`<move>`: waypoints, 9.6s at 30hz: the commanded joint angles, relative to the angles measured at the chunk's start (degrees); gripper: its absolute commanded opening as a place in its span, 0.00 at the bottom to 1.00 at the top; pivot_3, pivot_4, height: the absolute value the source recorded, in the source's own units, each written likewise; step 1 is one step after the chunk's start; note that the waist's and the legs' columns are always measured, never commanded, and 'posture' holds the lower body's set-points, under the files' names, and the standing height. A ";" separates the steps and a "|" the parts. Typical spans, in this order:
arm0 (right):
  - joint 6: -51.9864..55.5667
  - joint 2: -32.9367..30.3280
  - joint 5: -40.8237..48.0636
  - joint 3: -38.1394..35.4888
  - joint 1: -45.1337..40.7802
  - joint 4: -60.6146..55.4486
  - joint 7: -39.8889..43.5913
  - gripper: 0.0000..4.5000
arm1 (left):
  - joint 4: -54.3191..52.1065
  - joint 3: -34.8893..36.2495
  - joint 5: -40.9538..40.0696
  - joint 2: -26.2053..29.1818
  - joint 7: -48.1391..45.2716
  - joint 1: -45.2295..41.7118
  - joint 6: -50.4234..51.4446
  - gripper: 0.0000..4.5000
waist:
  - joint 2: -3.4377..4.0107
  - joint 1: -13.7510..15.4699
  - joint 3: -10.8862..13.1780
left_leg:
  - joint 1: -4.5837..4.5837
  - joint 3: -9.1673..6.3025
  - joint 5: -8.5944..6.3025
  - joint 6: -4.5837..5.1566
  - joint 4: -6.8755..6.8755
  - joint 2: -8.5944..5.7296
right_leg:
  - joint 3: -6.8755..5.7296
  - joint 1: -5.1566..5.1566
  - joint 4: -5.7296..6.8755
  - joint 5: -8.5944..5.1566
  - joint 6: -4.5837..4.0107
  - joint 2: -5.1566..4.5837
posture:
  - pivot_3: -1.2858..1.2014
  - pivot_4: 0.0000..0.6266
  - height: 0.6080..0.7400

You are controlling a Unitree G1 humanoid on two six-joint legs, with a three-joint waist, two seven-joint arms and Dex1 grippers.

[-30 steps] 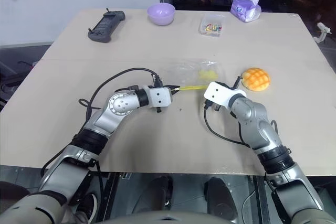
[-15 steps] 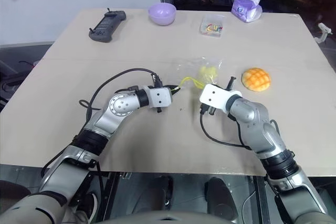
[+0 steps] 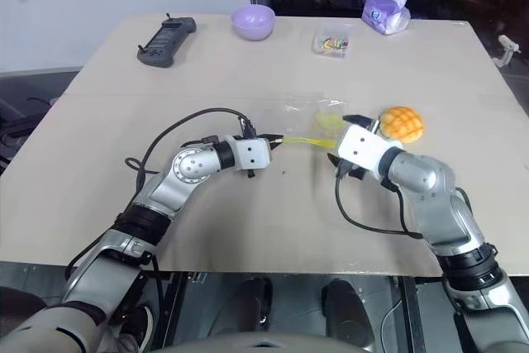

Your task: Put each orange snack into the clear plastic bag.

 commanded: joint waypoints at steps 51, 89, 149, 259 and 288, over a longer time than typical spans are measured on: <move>-0.54 5.71 11.15 3.28 2.25 4.80 -1.75 0.00 | -1.79 -0.44 -0.21 -1.83 -1.55 -0.66 -2.98 0.00 | 0.00 0.11 0.00 | 0.00 -0.01 0.00 0.00 0.00 -0.01 | -0.01 0.00 0.00 0.00 0.00 0.00 | 0.52 0.24 1.00; 0.80 16.93 8.79 8.75 -6.80 22.56 -22.14 0.00 | 1.72 -1.79 0.11 -3.00 -0.71 -1.76 -6.66 0.00 | 0.03 -0.26 0.00 | -0.02 0.13 0.01 0.00 -0.15 0.00 | 0.13 -0.20 0.06 0.00 0.00 0.01 | 0.52 0.24 1.00; 7.33 -0.81 20.12 -15.94 -16.40 60.54 -11.96 0.88 | 0.28 -0.54 4.94 -6.18 9.75 -1.80 7.59 0.00 | -0.03 0.21 -0.09 | 0.07 0.26 0.01 0.00 -0.25 0.01 | 0.24 -0.14 0.02 0.01 -0.01 -0.02 | 0.52 0.24 1.00; 18.30 -1.29 35.15 -11.18 -6.28 13.50 9.06 0.60 | 11.46 -2.29 3.73 -8.05 8.59 -7.37 -12.29 0.00 | 0.07 0.02 -0.03 | -0.03 0.20 0.01 0.00 -0.26 -0.01 | 0.20 -0.23 0.01 0.01 -0.01 -0.01 | 0.52 0.24 1.00; -41.35 2.14 -2.02 5.34 -22.84 61.38 -10.30 0.43 | 6.32 -1.81 2.79 -7.45 7.54 -3.56 -9.61 0.00 | 0.06 -0.14 -0.02 | 0.02 0.34 0.15 -0.24 -0.29 0.02 | 0.34 -0.26 -0.02 0.01 -0.01 0.00 | 0.52 0.24 1.00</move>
